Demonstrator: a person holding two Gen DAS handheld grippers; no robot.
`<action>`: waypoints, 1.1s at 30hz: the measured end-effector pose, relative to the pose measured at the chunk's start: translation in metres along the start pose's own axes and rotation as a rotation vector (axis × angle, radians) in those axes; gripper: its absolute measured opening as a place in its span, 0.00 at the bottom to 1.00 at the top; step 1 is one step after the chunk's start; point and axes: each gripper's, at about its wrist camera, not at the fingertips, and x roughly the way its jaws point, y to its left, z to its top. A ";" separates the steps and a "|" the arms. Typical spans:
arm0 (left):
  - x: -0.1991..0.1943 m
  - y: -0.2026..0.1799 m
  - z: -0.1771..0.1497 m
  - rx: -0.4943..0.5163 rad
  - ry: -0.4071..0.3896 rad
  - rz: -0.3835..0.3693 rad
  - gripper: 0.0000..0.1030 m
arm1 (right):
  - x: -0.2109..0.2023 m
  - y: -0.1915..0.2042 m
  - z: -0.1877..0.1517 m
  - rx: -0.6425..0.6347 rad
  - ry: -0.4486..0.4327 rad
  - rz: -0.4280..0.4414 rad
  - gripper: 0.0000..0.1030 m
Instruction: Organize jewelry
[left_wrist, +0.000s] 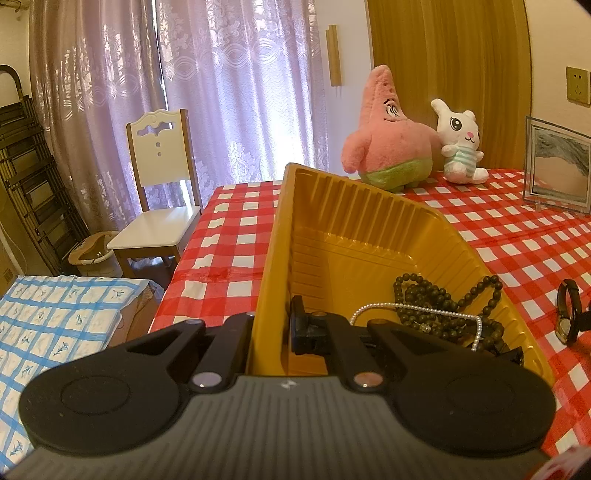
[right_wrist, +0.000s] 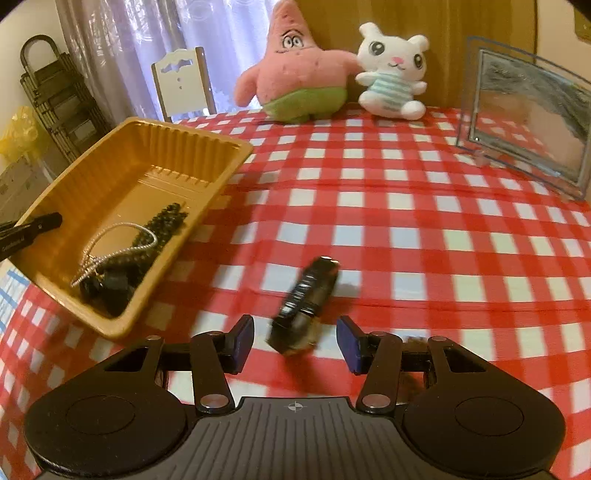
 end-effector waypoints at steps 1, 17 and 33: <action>0.000 0.000 0.000 -0.001 0.000 0.000 0.03 | 0.003 0.001 0.001 0.013 -0.002 -0.007 0.48; 0.001 -0.001 0.001 0.005 -0.002 -0.002 0.03 | 0.011 0.010 0.004 -0.029 -0.029 -0.025 0.13; 0.002 -0.001 0.002 0.004 -0.001 -0.002 0.03 | -0.009 0.035 0.004 -0.246 -0.086 -0.033 0.12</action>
